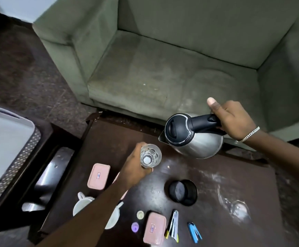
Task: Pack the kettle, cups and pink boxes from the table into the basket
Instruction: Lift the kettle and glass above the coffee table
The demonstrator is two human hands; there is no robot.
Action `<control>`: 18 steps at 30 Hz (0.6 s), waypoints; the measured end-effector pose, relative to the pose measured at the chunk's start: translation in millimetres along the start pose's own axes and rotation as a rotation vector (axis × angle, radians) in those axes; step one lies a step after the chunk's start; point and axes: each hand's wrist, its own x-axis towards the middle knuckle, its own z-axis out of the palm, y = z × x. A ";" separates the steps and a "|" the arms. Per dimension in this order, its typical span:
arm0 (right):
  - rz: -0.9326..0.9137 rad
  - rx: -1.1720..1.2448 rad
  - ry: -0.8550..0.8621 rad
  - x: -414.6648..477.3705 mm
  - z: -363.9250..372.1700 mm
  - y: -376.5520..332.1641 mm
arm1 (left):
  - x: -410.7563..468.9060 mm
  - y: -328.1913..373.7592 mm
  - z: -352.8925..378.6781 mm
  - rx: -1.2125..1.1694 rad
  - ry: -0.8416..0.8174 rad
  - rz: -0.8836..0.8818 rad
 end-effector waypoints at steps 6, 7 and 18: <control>-0.095 -0.217 -0.083 -19.0 13.8 5.9 | -13.1 -3.3 18.2 0.135 -0.098 -0.006; -0.102 -0.241 -0.090 -22.3 16.7 6.7 | -15.6 -4.0 19.1 0.158 -0.115 0.003; -0.279 -0.460 -0.197 -48.5 44.1 -3.0 | -33.1 -8.5 12.4 0.295 -0.212 0.057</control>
